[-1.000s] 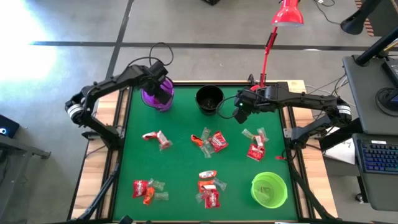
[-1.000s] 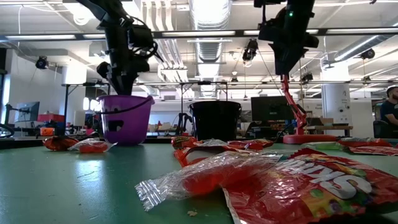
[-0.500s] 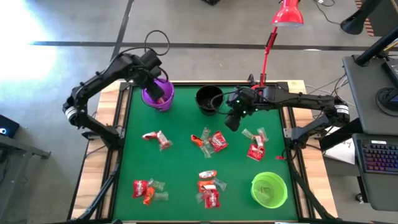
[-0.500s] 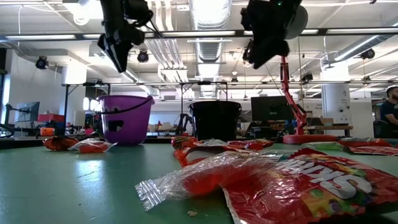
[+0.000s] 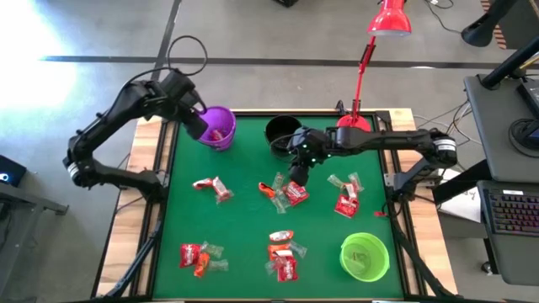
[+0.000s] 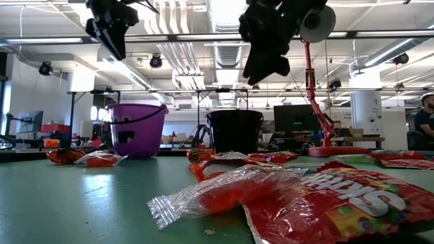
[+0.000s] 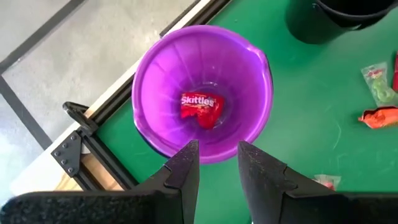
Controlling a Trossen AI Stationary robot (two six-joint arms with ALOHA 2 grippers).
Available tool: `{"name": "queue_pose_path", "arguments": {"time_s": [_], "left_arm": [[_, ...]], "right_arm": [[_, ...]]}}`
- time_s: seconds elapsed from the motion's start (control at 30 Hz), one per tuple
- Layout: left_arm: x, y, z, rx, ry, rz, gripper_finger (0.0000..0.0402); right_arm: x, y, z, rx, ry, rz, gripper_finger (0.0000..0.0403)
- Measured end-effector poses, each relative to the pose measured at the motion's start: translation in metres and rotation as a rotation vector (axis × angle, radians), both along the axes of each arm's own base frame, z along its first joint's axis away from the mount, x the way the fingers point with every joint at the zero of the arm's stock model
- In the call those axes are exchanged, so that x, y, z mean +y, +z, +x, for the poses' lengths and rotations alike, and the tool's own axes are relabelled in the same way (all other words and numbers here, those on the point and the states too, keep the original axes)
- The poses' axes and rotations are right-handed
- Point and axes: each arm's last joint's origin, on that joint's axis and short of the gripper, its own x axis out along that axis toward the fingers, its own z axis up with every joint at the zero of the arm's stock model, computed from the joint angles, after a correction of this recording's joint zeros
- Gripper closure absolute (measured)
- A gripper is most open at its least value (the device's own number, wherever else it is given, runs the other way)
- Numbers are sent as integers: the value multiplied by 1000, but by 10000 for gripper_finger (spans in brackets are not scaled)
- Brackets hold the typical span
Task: Sort candy
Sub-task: Put the orange candy into the black bucket
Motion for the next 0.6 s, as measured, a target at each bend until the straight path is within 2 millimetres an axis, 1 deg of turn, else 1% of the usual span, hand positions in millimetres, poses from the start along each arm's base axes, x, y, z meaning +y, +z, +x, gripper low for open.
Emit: {"name": "queue_pose_path", "arguments": {"time_s": [0.1,0.2,0.27,0.37,0.43,0.53,0.6], "left_arm": [[-6,-2,-8,-2,-15,12,309],[-12,-8,-15,5,-23,12,309],[-17,-14,-20,10,-23,8,309],[-23,-24,-27,20,-23,-1,309],[-26,-32,-32,27,-23,-6,309],[-31,-45,-38,42,-26,-18,309],[-35,-52,-42,50,-27,-24,309]], "right_arm": [[-1,-13,8,31,-31,33,255],[-2,-28,19,34,38,78,255],[-3,-34,29,38,70,90,255],[-2,-35,46,32,70,92,255],[0,-31,59,10,73,92,255],[7,-25,78,-15,133,64,254],[11,-24,88,-3,173,47,251]]}}
